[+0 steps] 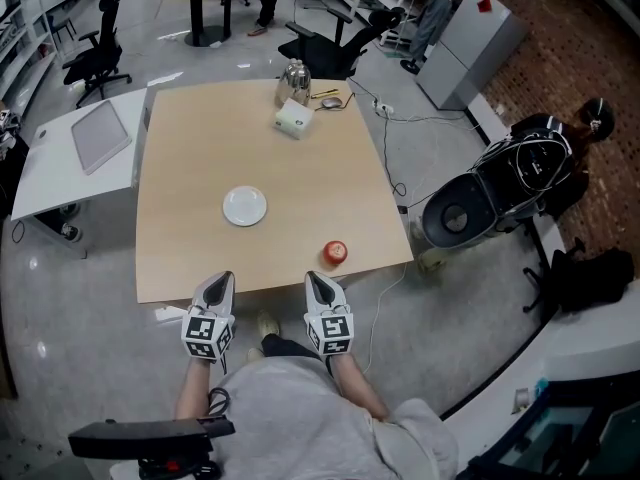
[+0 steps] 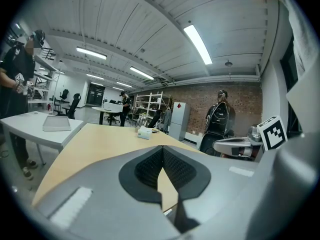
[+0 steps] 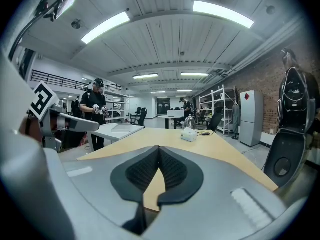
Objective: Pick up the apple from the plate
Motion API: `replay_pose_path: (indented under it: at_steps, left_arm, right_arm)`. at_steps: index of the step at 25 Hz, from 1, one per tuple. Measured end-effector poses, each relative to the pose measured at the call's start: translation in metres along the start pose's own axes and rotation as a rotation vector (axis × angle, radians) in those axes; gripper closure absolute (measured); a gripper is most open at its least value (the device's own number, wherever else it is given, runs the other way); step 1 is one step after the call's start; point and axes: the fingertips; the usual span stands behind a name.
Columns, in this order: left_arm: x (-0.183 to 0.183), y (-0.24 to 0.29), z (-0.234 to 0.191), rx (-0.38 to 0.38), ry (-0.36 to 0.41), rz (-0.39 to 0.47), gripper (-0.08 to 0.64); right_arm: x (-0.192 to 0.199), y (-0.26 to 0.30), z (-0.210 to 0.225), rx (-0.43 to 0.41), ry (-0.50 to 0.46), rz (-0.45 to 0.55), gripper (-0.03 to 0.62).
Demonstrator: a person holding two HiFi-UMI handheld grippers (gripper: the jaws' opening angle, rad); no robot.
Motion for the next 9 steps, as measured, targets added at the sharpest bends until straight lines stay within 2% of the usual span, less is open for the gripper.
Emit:
replay_pose_path:
  at_steps: [9]
  left_arm:
    - [0.0033, -0.0003, 0.0048, 0.002, 0.003, -0.002, 0.54]
  right_arm:
    - [0.0042, -0.0031, 0.0024, 0.001, 0.004, -0.004, 0.586]
Point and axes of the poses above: the fingertips, and each gripper's own axes: y forward along the fingers, z to its right, x out of its underside, and after that the axes turned 1 degree about y, right-handed
